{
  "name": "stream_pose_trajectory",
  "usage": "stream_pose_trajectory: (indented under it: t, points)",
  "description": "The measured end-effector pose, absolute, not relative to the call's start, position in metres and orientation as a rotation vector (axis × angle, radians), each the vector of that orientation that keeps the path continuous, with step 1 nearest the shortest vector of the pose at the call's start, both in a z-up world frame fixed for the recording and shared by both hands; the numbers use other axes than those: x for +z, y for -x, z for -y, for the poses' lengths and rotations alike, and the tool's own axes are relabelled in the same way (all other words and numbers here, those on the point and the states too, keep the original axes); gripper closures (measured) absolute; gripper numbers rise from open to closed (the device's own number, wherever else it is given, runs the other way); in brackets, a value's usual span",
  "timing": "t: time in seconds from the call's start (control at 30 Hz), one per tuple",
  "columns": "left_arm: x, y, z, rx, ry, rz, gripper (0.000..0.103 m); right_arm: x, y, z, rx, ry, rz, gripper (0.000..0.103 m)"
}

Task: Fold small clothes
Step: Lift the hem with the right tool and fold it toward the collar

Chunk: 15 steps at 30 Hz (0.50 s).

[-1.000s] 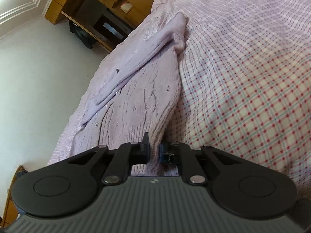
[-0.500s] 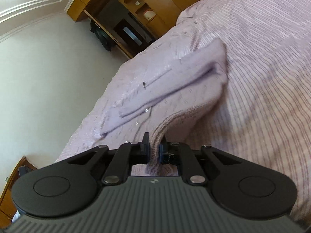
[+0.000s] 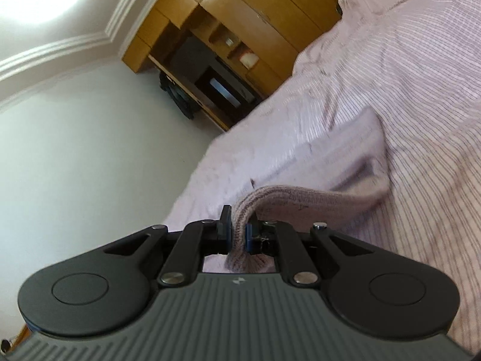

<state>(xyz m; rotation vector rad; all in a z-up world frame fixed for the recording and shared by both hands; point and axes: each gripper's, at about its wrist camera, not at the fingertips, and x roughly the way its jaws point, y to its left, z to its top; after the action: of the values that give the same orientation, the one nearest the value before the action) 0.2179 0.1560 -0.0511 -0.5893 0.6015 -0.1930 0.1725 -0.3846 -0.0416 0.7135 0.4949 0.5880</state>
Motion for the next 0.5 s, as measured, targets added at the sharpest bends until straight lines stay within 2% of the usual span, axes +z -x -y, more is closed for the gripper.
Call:
stream_pose_trajectory:
  t: [0.5]
  points:
    - [-0.003,-0.294,-0.167,-0.211,0.544,-0.5,0.091,-0.002,-0.257,0.357,0.604,-0.733,-0.386,0.094]
